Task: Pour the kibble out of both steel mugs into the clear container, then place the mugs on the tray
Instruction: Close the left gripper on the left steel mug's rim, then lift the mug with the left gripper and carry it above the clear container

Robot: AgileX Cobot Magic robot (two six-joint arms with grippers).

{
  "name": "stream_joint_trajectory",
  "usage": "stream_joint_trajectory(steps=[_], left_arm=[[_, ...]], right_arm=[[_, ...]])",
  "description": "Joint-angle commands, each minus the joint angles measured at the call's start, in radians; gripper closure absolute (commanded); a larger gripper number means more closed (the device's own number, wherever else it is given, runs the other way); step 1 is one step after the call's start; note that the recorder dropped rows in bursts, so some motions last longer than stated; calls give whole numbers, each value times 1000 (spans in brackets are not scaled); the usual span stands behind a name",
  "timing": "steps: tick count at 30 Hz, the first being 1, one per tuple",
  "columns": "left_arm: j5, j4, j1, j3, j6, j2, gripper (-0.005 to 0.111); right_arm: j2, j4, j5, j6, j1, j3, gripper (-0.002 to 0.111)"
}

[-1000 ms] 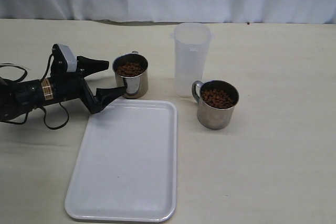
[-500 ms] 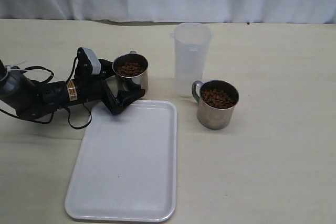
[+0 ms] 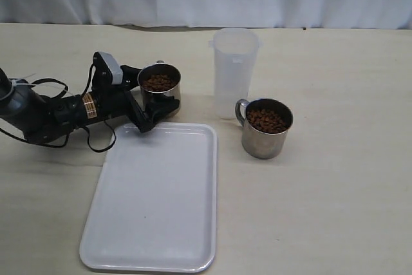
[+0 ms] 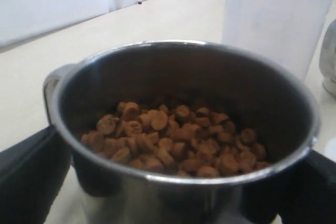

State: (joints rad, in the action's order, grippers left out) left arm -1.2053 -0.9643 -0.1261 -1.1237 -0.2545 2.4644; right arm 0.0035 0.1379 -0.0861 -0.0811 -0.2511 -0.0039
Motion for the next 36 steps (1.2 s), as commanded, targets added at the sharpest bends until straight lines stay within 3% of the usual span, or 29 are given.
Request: stream_joint_trajectory(steps=[1,7,9,10,11,12,13,18,21,24,33,36], left_arm=[[-16,15,-2,-7,-15,4,33],[-16,13,-2,-7,-43,4,36],[-16,13,-2,-7,-52,4,54],[-16,10,-2,-7,-53,4,74],[-16,10,-2,-7,-57,4,82],[-16,10,-2,-7,-66,4,101],[-16,10,0,-7,-77,4,107],[-16,-72,60,-7,-178,-69,107],[-16,-159,107,-7,-314,-214,107],[28,-180,111,-7,-395,-322,107],[222,-227,24,-7,-513,-581,107],[354,-227,-24,-7,-515,-629,107]], right_arm=[[-3,-4,6,-8,4,4,103],[-3,-4,6,-8,4,4,103],[-3,-4,6,-8,4,4,103],[-3,-4,6,-8,4,4,103],[-3,-4,6,-8,4,4,103],[-3,-4,6,-8,4,4,103],[-3,-4,6,-8,4,4,103],[-3,-4,6,-8,4,4,103],[-3,-4,6,-8,4,4,103],[-3,-4,6,-8,4,4,103],[-3,-4,6,-8,4,4,103],[-3,-4,6,-8,4,4,103]])
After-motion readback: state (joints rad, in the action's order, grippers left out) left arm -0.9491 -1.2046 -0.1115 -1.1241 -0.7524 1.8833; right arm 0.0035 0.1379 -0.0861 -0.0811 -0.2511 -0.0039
